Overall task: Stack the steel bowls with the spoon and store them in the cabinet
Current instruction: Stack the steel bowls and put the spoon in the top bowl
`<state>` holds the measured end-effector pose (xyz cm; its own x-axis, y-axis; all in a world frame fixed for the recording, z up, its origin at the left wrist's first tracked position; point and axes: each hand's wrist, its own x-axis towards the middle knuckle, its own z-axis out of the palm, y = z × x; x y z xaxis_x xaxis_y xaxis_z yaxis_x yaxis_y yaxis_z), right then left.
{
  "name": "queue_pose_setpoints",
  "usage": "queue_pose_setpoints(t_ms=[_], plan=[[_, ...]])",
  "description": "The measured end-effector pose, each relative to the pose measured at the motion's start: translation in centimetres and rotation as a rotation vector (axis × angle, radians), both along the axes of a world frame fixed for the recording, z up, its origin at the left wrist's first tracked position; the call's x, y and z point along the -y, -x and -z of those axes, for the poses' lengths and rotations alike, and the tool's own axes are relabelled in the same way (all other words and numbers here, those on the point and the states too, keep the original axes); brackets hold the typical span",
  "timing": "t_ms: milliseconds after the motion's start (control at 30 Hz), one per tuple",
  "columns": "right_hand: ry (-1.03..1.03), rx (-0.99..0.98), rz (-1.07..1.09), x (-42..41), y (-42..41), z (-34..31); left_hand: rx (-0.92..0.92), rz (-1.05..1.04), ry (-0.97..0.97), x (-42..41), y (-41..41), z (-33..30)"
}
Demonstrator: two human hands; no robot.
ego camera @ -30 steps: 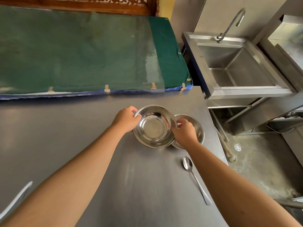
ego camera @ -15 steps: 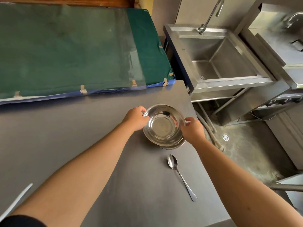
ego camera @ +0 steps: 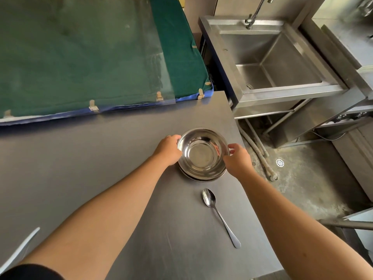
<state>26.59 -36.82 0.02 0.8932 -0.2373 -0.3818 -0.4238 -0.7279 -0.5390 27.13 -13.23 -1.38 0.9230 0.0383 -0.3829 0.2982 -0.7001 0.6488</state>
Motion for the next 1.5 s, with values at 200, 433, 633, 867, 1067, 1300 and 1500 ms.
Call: queue_pose_setpoints(t_ms=[200,433,633,867,1067,1300,1500], plan=[[0.007,0.043,-0.010,0.2,0.8,0.5,0.051,-0.015,-0.030,0.3,0.8,0.7],[-0.055,0.058,0.016,0.5,1.6,0.4,-0.015,-0.128,0.115,0.8,1.5,1.0],[-0.058,0.062,0.024,1.6,5.4,1.6,-0.013,-0.123,0.094,0.4,2.5,1.0],[0.079,-0.135,-0.120,2.7,11.5,3.7,-0.005,-0.164,0.108,-1.3,4.5,0.9],[0.177,-0.215,-0.213,1.9,14.9,4.3,0.020,-0.138,0.047,-2.5,7.4,1.2],[0.239,-0.264,-0.226,0.6,16.9,4.4,-0.014,-0.086,-0.074,-3.3,10.5,1.4],[0.183,-0.320,-0.172,0.1,17.6,4.2,-0.022,-0.079,-0.086,-3.8,13.1,1.3]])
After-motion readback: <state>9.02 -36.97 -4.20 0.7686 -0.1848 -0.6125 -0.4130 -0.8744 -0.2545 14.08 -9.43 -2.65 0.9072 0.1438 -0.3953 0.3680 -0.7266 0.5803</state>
